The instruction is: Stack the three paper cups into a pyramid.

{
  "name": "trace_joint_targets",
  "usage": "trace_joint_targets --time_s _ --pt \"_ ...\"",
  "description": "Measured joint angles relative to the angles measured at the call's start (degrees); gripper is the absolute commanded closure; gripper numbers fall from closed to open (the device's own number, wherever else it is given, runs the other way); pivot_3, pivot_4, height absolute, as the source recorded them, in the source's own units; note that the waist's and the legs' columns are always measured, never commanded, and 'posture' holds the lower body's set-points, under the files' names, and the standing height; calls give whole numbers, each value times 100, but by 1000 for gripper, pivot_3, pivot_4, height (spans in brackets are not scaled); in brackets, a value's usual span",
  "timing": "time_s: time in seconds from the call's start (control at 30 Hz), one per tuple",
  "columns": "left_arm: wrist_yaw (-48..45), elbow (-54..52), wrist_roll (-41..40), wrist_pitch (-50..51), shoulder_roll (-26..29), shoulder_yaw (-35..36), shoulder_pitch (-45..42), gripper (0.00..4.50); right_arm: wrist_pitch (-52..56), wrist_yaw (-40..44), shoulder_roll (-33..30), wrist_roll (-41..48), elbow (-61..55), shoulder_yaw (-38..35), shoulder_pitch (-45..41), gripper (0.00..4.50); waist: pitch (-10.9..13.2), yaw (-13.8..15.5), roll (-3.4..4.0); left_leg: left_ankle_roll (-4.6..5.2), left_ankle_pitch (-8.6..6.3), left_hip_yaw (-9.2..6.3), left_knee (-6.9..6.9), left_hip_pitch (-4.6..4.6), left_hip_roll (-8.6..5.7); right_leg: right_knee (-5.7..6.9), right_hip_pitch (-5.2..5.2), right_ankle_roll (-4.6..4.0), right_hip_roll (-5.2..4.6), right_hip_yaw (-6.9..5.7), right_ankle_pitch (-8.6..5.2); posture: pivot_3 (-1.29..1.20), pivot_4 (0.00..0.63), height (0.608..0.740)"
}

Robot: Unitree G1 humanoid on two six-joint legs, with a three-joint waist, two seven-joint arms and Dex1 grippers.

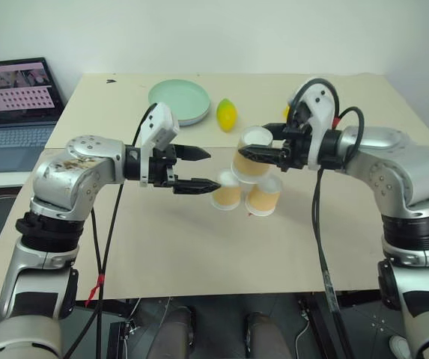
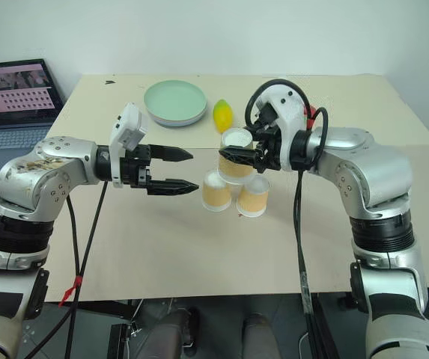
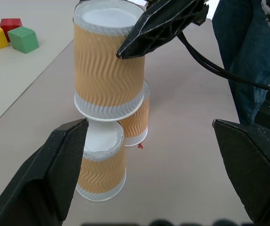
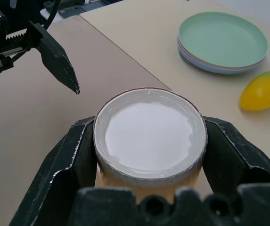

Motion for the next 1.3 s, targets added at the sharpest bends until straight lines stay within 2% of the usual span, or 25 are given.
trace_joint_targets --time_s 0.27,0.33,0.37,0.4,0.43,0.87,1.3 --pt "26 0 3 -5 -35 -1 -1 0 -50 18 3 -52 22 13 184 1624 0 0 0 0 0 0 0 0 1 0 0 0 1 0 0 0 150 740" --pt "28 0 5 -5 -45 -3 -1 0 -58 15 21 -70 28 13 186 639 0 -3 0 0 0 0 0 0 1 0 0 0 1 0 0 0 150 740" --pt "29 0 8 -5 -45 -4 -1 0 -70 10 35 -80 31 13 187 480 0 -4 0 0 0 0 0 0 1 0 0 0 2 0 0 0 150 740" --pt "30 0 10 -5 -45 -4 -1 0 -79 8 47 -83 45 13 198 131 0 -4 0 0 0 0 0 0 1 0 0 0 2 0 0 0 150 740" --pt "30 0 12 -5 -45 -4 -1 0 -81 6 54 -89 65 13 205 36 0 -4 0 0 0 0 0 0 1 0 0 0 2 0 0 0 150 740" --pt "22 19 25 -5 -79 -16 -4 0 -52 -31 111 -78 136 -69 135 36 0 -4 0 0 0 0 0 0 0 0 0 0 2 1 0 0 150 740" --pt "-16 80 57 -14 -145 -75 -10 0 526 -20 -311 578 237 -1053 -507 36 0 -1 0 0 0 0 0 0 1 -1 0 0 1 0 0 0 150 740"
